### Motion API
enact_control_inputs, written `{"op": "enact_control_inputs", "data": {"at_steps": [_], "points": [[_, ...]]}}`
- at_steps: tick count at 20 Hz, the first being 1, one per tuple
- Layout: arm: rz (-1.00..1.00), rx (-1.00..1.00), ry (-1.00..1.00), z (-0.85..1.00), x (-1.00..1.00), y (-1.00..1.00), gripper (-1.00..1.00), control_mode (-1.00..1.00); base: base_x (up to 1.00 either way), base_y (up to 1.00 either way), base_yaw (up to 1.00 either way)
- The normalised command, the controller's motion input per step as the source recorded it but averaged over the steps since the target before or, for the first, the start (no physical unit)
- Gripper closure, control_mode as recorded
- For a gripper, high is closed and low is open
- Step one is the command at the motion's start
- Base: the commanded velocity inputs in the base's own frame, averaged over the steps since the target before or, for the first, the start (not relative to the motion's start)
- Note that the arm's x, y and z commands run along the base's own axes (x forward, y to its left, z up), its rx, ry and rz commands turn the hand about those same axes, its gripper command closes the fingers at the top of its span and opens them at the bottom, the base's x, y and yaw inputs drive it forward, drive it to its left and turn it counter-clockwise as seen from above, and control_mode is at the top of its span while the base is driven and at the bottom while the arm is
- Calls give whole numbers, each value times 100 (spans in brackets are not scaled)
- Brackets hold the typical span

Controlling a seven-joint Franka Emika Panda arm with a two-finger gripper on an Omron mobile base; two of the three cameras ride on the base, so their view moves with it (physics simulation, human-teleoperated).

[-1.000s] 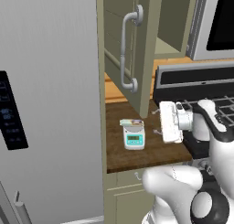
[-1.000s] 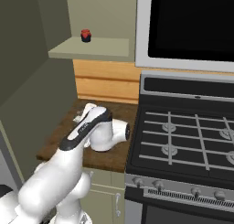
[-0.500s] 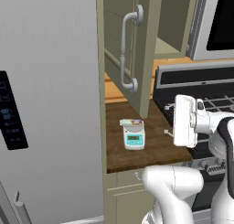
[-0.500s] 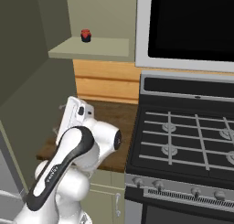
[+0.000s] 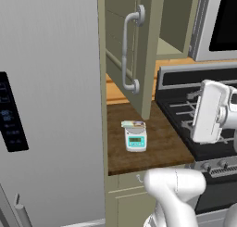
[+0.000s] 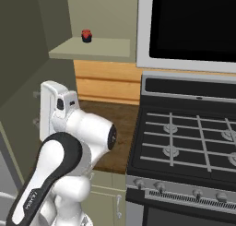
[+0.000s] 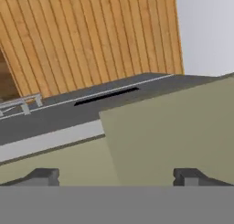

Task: Pick the bar and place it on the digital scale for weighing, and close the cabinet.

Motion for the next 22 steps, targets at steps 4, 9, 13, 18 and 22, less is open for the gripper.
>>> {"op": "enact_control_inputs", "data": {"at_steps": [4,9,13,18,22], "points": [[3,-2,-43,34,-84,59,-100,-100,0,0,0],[0,3,-51,0,-40,100,-100,-100,0,0,0],[-8,30,-19,-8,-57,78,-100,-100,0,0,0],[-4,31,0,0,-64,46,-100,-100,0,0,0],[-1,14,2,-63,-31,50,-100,-100,0,0,0]]}}
